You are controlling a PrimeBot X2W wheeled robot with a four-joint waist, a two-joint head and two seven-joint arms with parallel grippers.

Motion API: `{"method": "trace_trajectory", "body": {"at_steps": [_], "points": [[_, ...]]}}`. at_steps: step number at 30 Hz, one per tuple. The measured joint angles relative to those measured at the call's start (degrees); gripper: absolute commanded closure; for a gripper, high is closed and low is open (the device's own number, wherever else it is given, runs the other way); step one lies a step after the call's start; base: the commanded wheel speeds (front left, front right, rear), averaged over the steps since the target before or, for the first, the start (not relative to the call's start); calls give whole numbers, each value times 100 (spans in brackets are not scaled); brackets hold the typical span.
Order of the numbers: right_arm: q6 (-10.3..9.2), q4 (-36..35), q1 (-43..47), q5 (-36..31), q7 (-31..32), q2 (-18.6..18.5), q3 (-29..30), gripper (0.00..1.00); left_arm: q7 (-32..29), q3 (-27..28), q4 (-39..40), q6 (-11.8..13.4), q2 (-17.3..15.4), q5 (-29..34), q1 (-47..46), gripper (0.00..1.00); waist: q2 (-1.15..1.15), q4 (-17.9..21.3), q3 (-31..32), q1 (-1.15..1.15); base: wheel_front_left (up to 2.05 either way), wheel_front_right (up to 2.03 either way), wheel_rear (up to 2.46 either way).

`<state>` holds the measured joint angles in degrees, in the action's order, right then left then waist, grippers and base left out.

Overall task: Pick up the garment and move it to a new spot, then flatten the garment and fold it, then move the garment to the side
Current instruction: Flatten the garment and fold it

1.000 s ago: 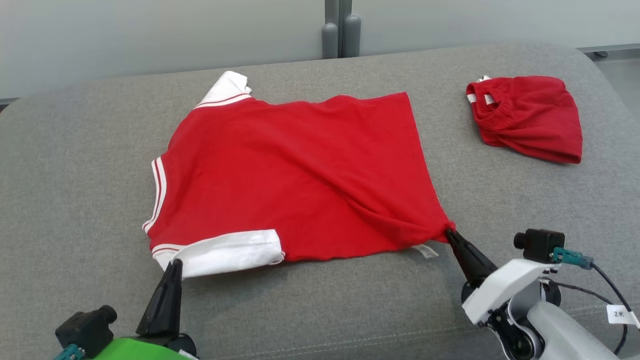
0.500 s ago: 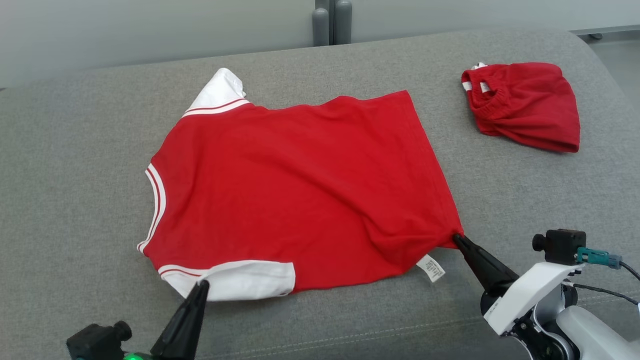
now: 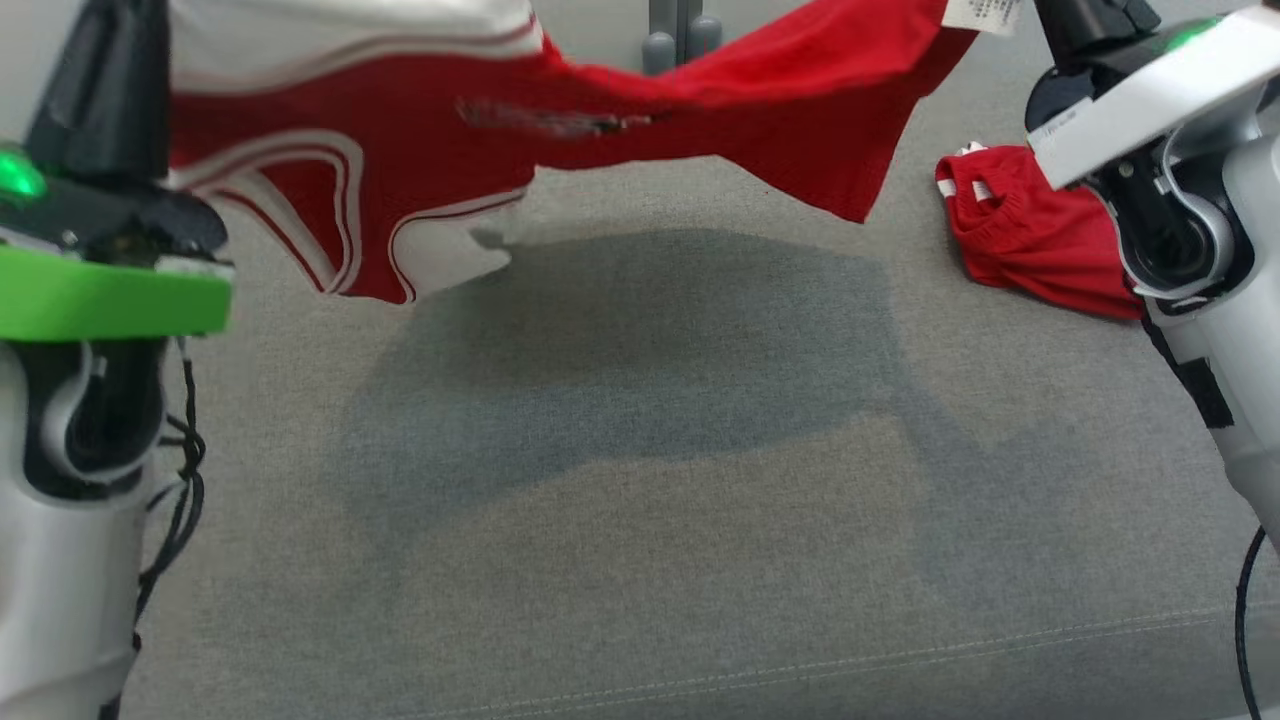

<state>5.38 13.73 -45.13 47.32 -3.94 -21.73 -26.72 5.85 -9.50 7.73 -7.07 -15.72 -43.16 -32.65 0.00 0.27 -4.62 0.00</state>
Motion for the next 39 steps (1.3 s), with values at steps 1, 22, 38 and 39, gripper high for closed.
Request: {"method": "trace_trajectory", "body": {"at_steps": [1,22,38,39], "points": [[1,22,-71,-15,-14,36,-4,100,25,43,-2,1,8,0,-180,100,0,-4,39,0,0,0,0],[-5,-1028,-129,413,-407,-417,801,100,-411,56,1463,3,-208,-268,-1349,100,0,61,403,0,0,0,0],[-497,378,-2168,-448,-104,111,417,100,-523,-14,-592,548,41,191,-2672,100,0,-30,-462,0,0,0,0],[-494,397,-2301,-489,-187,64,450,100,-467,-19,-556,517,102,188,-2865,100,0,-51,-486,0,0,0,0]]}}
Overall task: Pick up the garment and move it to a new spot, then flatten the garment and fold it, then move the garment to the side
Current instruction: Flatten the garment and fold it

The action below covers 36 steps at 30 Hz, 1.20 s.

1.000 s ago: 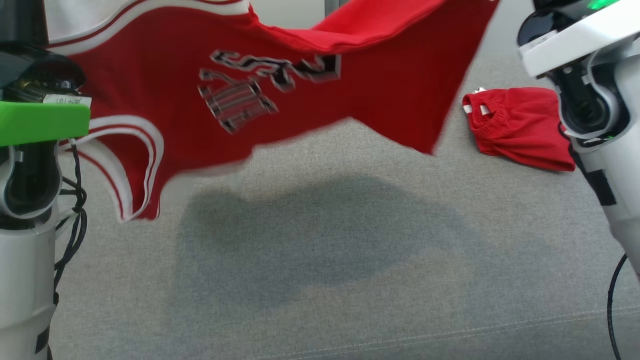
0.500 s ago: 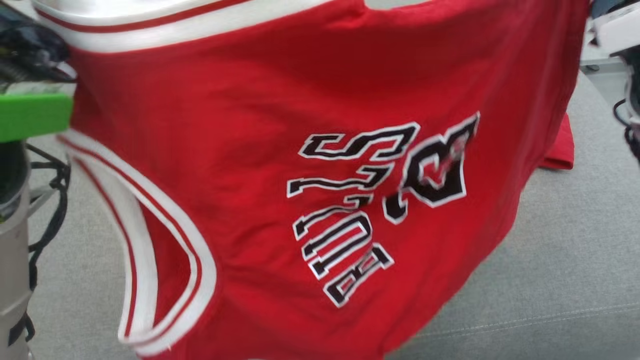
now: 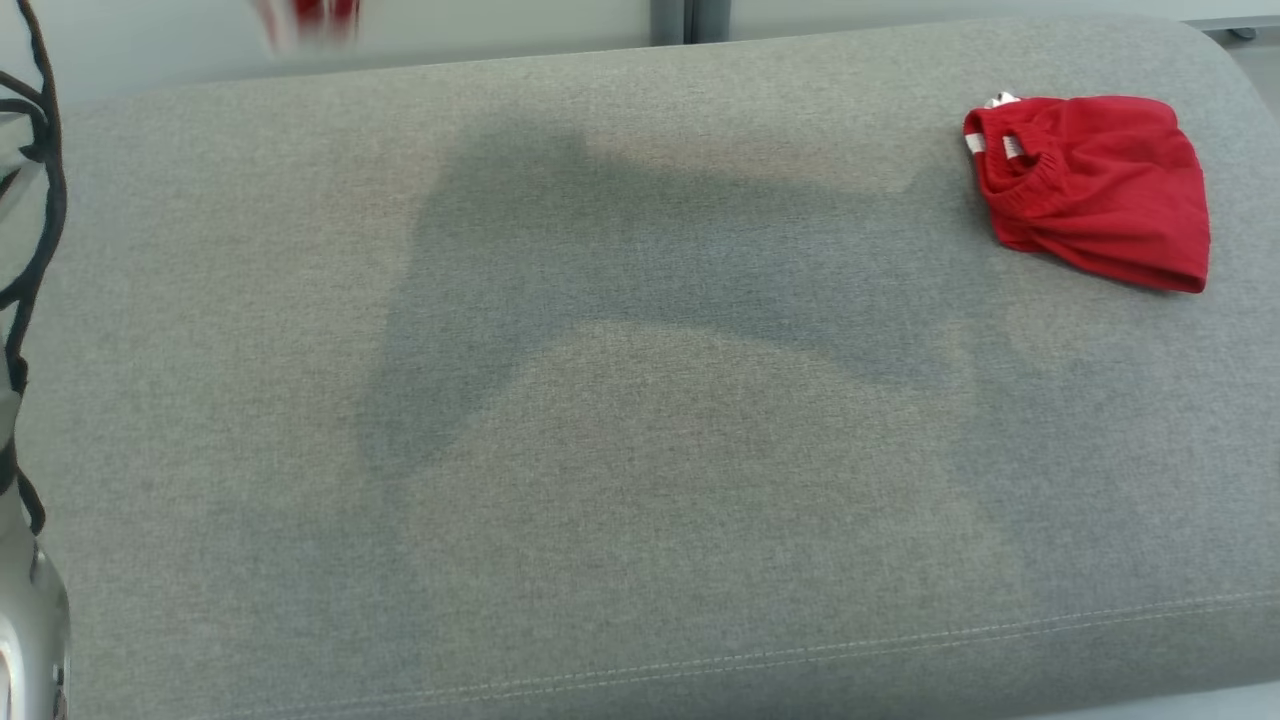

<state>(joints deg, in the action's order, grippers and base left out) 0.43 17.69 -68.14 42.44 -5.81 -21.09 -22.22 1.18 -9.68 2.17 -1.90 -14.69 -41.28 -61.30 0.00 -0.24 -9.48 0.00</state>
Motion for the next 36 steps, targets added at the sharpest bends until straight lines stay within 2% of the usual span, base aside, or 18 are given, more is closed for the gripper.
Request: {"method": "trace_trajectory", "body": {"at_steps": [3,5,11,14,19,27,36], "points": [[78,298,186,-10,-11,-43,-171,100,25,-134,-36,-153,31,-66,49,100,0,-73,-18,0,0,0,0],[175,536,577,33,86,32,-399,100,-55,-235,-71,-222,10,-156,432,100,0,-96,-30,0,0,0,0],[461,1191,2012,357,293,133,-892,100,-141,-522,-368,-264,56,-521,2473,100,0,-87,-160,0,0,0,0],[552,1425,2657,424,326,118,-1036,100,-13,-684,-603,-264,231,-662,3421,100,0,-96,-238,0,0,0,0],[610,1597,3375,621,131,181,-1168,100,453,-723,-923,-270,478,-755,4394,100,0,-174,-312,0,0,0,0],[614,1448,3689,578,-617,172,-1160,100,1159,-543,-855,-372,539,-779,4808,100,0,-194,-202,0,0,0,0],[658,1229,4629,444,-837,19,-1079,100,1206,-557,-784,-393,578,-775,5932,100,0,-253,24,0,0,0,0]]}}
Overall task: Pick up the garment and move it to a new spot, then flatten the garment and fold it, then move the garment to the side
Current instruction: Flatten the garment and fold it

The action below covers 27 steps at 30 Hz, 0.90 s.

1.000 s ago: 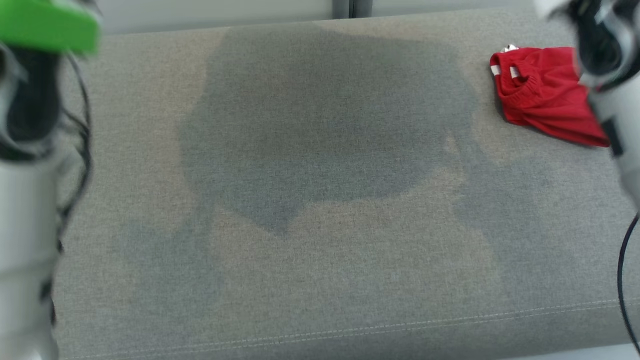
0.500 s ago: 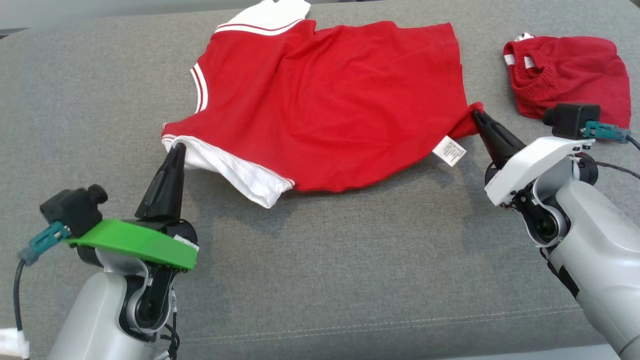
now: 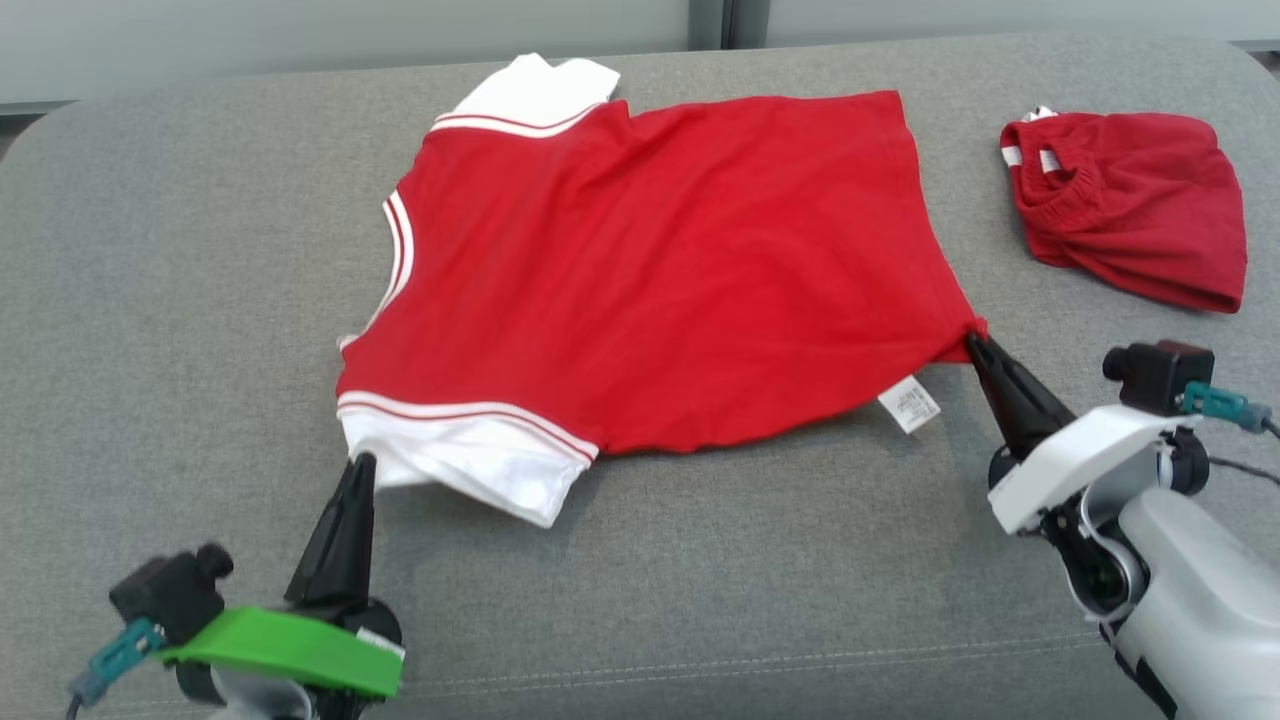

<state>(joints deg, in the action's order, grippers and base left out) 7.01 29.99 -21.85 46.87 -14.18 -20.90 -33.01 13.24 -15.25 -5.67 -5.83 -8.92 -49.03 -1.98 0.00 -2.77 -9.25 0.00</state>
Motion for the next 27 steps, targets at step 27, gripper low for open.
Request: {"method": "trace_trajectory", "body": {"at_steps": [27], "points": [[-51,-858,1590,-522,-15,-62,328,100,100,250,138,-70,52,331,1202,100,0,122,191,0,0,0,0]]}}
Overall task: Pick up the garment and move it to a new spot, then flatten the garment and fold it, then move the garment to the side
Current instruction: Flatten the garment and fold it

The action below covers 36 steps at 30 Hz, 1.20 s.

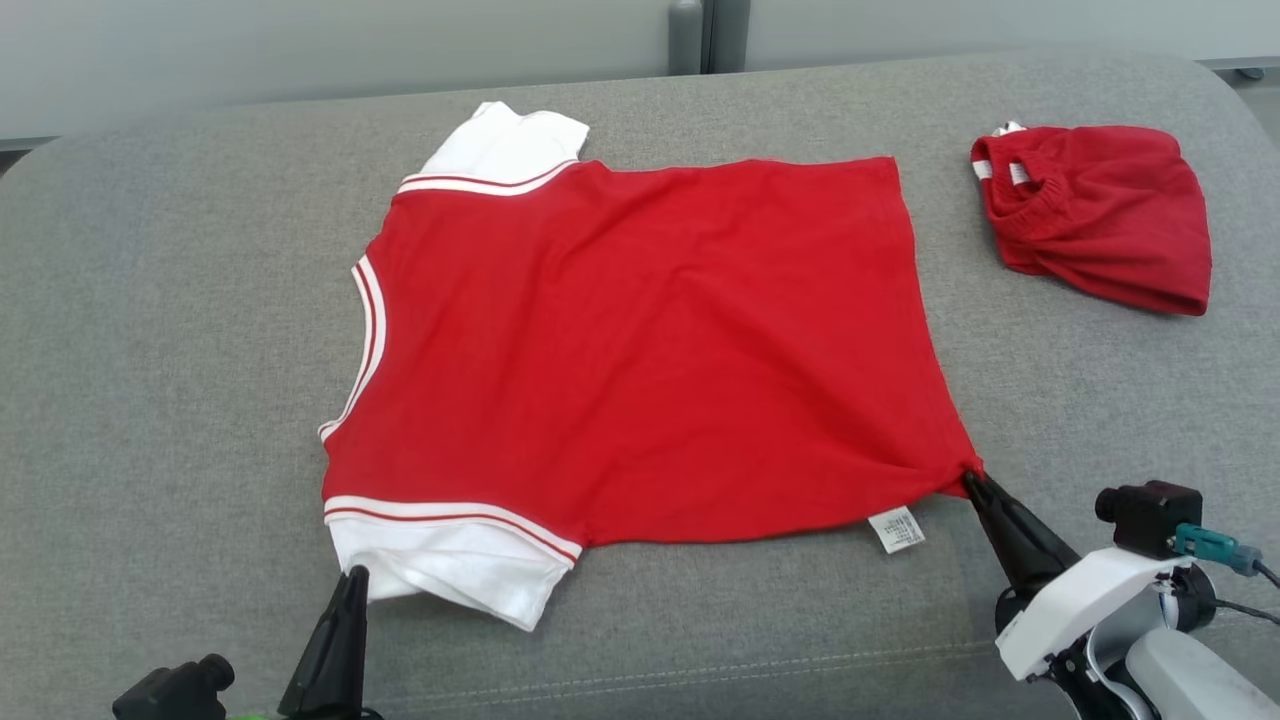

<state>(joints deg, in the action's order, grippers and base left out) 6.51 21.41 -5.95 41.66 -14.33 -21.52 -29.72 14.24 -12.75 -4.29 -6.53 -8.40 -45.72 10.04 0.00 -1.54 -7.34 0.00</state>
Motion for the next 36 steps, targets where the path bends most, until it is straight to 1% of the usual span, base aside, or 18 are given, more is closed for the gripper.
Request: {"method": "trace_trajectory", "body": {"at_steps": [3,6,10,12,13,14,15,16,17,18,21,28,33,36], "points": [[0,59,100,-120,0,-5,-91,100,0,4,-126,-1,-3,21,30,100,0,23,5,0,0,0,0],[1,154,100,-505,0,-55,-276,100,0,-10,-309,-1,-19,33,122,100,0,58,15,0,0,0,0],[-11,277,97,-834,-1,-123,-301,100,0,-34,-467,-1,-22,68,124,100,0,70,26,0,0,0,0],[-59,331,97,-895,-1,-94,-297,100,0,-58,-572,-2,-26,98,123,100,0,69,47,0,0,0,0],[-63,344,97,-912,-1,-75,-292,86,0,-73,-627,-2,-27,121,123,100,0,67,61,0,0,0,0],[-64,349,97,-950,-1,-56,-289,75,0,-74,-657,-2,-29,122,123,88,0,66,74,0,0,0,0],[-64,353,97,-973,-1,-34,-285,61,0,-70,-676,-2,-34,131,123,39,0,65,82,0,0,0,0],[-64,358,97,-996,-1,-13,-278,42,0,-69,-703,-2,-47,179,121,9,0,66,85,0,0,0,0],[-67,361,97,-999,-1,7,-268,9,0,-63,-734,-2,-63,221,121,0,0,68,89,0,0,0,0],[-110,360,98,-1005,-1,24,-256,0,0,-54,-760,-2,-75,229,121,0,0,70,94,0,0,0,0],[-158,342,158,-1059,-1,55,-151,0,0,-56,-853,-2,-170,330,123,0,0,90,111,0,0,0,0],[-230,296,474,-1107,-1,29,57,0,0,5,-861,-2,-203,330,147,0,0,126,137,0,0,0,0],[-264,191,566,-1154,-1,-29,250,0,0,307,-601,-2,-198,355,123,0,0,153,203,0,0,0,0],[-302,35,558,-1152,0,-24,415,0,1,337,-410,-2,-157,390,79,0,0,185,268,0,0,0,0]]}}
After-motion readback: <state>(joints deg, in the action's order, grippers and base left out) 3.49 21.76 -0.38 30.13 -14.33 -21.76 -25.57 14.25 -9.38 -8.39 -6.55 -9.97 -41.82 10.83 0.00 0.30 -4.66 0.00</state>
